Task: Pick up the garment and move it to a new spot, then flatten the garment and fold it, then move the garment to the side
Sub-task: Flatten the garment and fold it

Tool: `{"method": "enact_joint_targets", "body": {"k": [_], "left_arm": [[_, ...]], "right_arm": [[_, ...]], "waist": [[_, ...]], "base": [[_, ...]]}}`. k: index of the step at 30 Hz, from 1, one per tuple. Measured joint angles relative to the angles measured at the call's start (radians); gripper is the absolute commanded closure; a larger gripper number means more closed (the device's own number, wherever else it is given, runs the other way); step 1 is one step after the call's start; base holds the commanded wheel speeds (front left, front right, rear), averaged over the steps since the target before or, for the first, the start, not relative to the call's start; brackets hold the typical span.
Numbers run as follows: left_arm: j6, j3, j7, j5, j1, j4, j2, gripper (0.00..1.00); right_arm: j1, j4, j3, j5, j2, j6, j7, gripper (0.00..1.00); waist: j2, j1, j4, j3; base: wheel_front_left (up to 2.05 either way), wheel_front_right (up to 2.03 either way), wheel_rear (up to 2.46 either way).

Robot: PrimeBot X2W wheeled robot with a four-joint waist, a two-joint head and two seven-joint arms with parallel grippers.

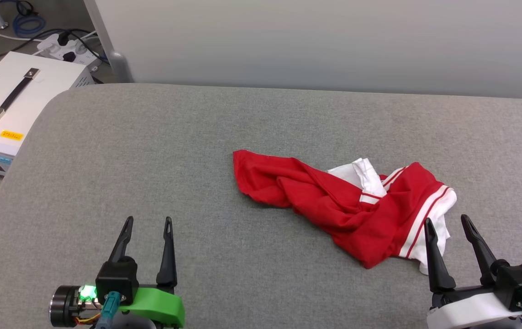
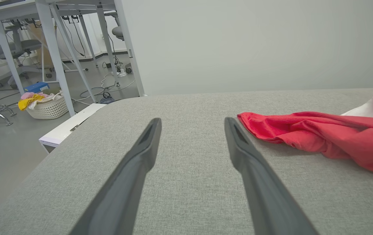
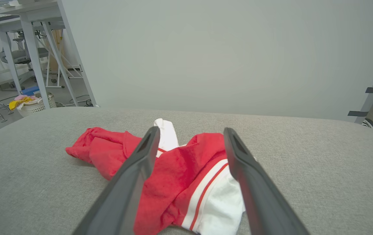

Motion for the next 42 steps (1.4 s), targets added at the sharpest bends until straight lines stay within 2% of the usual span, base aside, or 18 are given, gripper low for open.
{"method": "enact_joint_targets", "body": {"k": [16, 20, 29, 34, 38, 42], "left_arm": [[-0.038, 0.027, 0.0, 0.03, -0.003, 0.012, -0.017, 0.0], [-0.069, 0.022, 0.0, 0.041, -0.056, 0.009, -0.011, 0.0], [-0.181, -0.04, 0.0, 0.043, -0.363, -0.001, 0.047, 0.0], [-0.205, -0.127, 0.0, -0.019, -0.557, 0.076, 0.093, 0.0], [-0.207, -0.314, 0.021, -0.12, -0.712, 0.15, 0.169, 0.0], [-0.207, -0.5, 0.141, -0.259, -0.872, 0.193, 0.235, 0.0]], "right_arm": [[0.0, 0.003, 0.005, 0.001, 0.0, 0.0, 0.0, 0.0], [-0.002, 0.001, 0.008, 0.0, 0.0, 0.0, 0.0, 0.0], [-0.051, -0.013, 0.026, -0.003, 0.0, 0.0, 0.0, 0.0], [-0.086, -0.018, 0.033, -0.005, 0.0, 0.0, 0.0, 0.0], [-0.112, -0.024, 0.033, -0.004, 0.0, 0.0, 0.0, 0.0], [-0.127, -0.029, 0.037, -0.004, 0.0, 0.0, 0.0, 0.0]], "waist": [[0.0, 0.0, -0.002, 0.006], [0.0, 0.0, -0.006, 0.017], [0.0, 0.0, -0.035, 0.067], [0.0, 0.0, -0.062, 0.106], [0.0, 0.0, -0.087, 0.139], [0.0, 0.0001, -0.111, 0.172]], "base": [[0.0, 0.0, 0.0], [0.0, 0.0, 0.0], [0.0, 0.0, 0.0], [0.0, 0.0, 0.0], [0.0, 0.0, 0.0], [0.0, 0.0, 0.0]]}}
